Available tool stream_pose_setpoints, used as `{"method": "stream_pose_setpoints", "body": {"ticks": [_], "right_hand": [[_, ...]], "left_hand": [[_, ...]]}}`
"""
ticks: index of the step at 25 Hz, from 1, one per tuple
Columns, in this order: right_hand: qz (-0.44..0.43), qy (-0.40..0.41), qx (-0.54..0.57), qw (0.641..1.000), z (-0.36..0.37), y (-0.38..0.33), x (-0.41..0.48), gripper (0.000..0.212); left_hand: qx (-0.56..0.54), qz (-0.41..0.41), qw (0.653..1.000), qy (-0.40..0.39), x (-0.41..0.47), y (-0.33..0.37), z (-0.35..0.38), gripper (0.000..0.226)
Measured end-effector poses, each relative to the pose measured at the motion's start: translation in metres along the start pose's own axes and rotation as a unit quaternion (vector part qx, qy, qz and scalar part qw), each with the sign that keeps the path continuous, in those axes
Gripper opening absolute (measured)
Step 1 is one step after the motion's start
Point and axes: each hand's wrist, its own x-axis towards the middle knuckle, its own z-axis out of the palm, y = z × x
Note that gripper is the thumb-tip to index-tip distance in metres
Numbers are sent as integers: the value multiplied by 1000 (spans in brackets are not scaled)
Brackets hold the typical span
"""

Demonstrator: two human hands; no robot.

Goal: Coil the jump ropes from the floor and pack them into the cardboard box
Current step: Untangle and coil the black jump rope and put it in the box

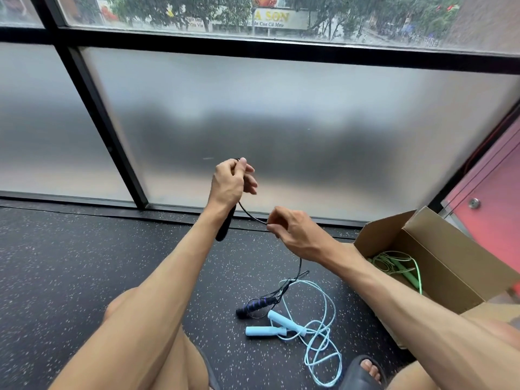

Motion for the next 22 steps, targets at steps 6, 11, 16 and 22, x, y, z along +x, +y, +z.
{"method": "stream_pose_setpoints", "body": {"ticks": [6,11,16,22], "right_hand": [[-61,116,-6,991,-28,-6,7,13],[-45,178,-3,983,-40,1,12,18],[16,176,128,976,-31,1,14,19],[135,5,226,965,-8,27,9,16]], "left_hand": [[121,-56,962,-237,-14,4,5,36],[28,-116,941,-317,-24,12,13,46],[-101,-172,917,-347,-23,16,10,47],[-231,-212,902,-297,-18,17,3,45]]}}
